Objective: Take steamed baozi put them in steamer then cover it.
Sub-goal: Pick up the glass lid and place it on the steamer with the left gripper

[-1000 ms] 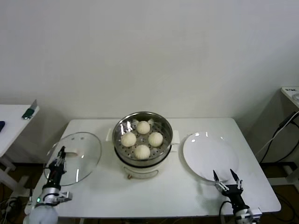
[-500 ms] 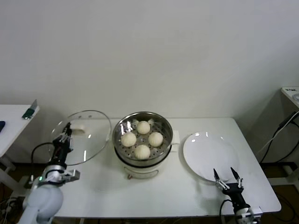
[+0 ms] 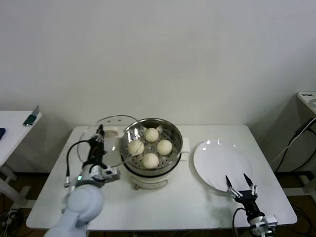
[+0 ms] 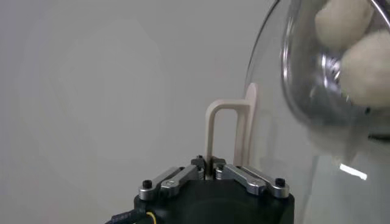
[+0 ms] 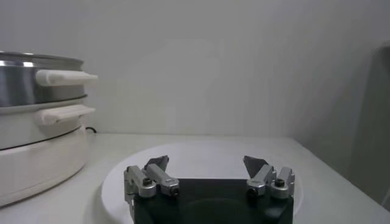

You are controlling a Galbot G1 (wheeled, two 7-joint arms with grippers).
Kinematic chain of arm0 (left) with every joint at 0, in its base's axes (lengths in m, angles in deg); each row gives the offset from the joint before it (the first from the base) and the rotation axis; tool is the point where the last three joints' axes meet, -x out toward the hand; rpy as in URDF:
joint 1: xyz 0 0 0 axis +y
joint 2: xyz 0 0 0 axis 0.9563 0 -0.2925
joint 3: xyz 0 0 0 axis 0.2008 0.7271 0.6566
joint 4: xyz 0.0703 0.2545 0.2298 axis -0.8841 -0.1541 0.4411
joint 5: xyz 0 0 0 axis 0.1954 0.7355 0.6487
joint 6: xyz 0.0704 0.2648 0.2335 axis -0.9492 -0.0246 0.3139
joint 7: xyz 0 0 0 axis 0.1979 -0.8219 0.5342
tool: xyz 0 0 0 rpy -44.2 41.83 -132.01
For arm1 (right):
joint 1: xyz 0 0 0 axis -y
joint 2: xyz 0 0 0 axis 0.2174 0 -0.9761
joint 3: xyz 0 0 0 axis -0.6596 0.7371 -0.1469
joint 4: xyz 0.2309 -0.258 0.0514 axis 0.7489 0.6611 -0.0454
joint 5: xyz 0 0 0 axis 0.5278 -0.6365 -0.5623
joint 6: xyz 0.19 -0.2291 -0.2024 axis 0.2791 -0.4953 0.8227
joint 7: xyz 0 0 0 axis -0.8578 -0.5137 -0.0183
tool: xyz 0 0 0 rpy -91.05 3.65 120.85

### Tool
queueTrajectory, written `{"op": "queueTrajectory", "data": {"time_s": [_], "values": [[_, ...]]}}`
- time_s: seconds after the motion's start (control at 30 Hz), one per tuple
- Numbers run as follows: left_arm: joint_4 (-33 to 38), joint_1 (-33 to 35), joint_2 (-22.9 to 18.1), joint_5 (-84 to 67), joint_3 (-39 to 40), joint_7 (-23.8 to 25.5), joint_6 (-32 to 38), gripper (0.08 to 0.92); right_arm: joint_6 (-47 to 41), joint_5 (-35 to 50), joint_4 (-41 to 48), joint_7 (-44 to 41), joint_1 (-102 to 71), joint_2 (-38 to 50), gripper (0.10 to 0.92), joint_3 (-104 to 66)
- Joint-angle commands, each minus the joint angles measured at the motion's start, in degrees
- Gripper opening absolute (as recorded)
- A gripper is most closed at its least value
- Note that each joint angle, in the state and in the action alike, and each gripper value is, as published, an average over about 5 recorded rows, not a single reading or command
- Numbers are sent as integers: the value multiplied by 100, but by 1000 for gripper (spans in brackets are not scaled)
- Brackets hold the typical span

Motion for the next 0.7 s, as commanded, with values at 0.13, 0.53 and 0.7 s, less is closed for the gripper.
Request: {"op": "queueTrajectory", "data": {"time_s": [0.13,0.53,0.7], "values": [[-489,-857,-1597,1587,1528,674,-783,151,147,53,234,-7,141,82,823,34],[-1024,-919,-2244,2102,1710,451,-732,151,248,118,366,1,205,139,823,3],[-1233,-901,-2374,2281,1696,381,-682,151,280,111,404,2,227,121,823,17]]}}
